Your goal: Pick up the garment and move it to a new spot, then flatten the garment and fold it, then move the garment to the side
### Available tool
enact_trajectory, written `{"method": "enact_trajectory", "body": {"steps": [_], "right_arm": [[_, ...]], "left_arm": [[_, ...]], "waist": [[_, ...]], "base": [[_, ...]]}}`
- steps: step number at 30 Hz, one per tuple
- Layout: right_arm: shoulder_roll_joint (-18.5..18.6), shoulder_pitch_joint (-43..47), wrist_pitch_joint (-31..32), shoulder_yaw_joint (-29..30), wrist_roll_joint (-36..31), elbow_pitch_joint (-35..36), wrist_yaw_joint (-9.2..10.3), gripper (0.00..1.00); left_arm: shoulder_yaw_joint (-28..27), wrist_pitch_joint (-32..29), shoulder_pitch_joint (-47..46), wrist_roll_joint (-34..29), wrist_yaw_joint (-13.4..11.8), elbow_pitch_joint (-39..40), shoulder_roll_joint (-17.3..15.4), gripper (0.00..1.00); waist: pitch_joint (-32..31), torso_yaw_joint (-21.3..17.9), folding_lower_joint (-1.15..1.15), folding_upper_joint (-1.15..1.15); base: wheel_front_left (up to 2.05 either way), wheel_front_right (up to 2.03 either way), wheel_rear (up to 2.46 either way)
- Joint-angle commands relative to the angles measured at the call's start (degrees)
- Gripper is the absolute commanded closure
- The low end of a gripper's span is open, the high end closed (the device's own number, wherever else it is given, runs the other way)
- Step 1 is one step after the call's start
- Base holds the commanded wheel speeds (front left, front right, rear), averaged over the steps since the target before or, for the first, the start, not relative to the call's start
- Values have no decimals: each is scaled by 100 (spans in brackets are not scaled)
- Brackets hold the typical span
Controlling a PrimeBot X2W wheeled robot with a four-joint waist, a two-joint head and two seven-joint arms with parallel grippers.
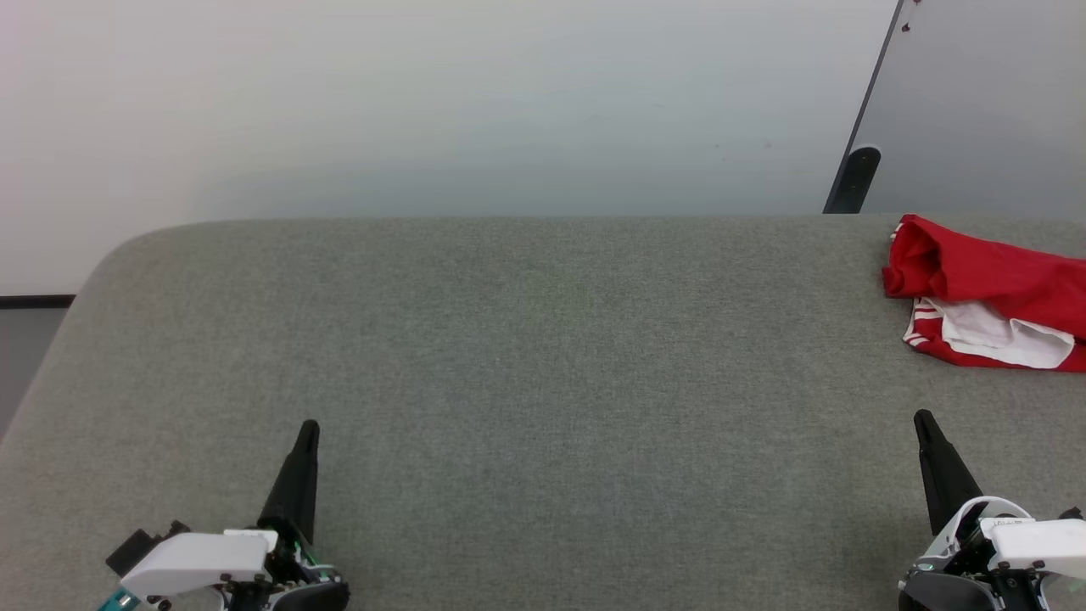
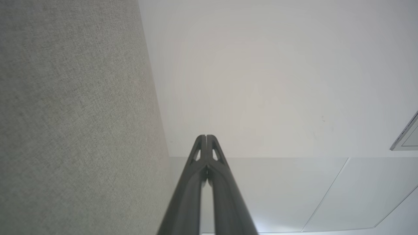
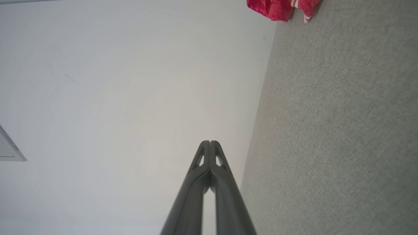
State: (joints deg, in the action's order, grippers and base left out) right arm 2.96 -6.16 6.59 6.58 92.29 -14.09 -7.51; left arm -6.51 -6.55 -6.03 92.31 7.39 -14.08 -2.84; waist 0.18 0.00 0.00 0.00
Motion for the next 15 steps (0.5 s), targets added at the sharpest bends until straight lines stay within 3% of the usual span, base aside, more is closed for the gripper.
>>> {"method": "enact_trajectory", "body": {"steps": [1,15], "right_arm": [[-19,-21,12,3,22,12,4,100],[-18,-21,12,2,22,12,4,100]], "left_arm": [[-13,-19,-46,17,18,8,4,100],[-11,-18,-46,18,18,9,4,100]], "waist": [[0,0,0,0],[0,0,0,0]], "base": [[0,0,0],[0,0,0]]}}
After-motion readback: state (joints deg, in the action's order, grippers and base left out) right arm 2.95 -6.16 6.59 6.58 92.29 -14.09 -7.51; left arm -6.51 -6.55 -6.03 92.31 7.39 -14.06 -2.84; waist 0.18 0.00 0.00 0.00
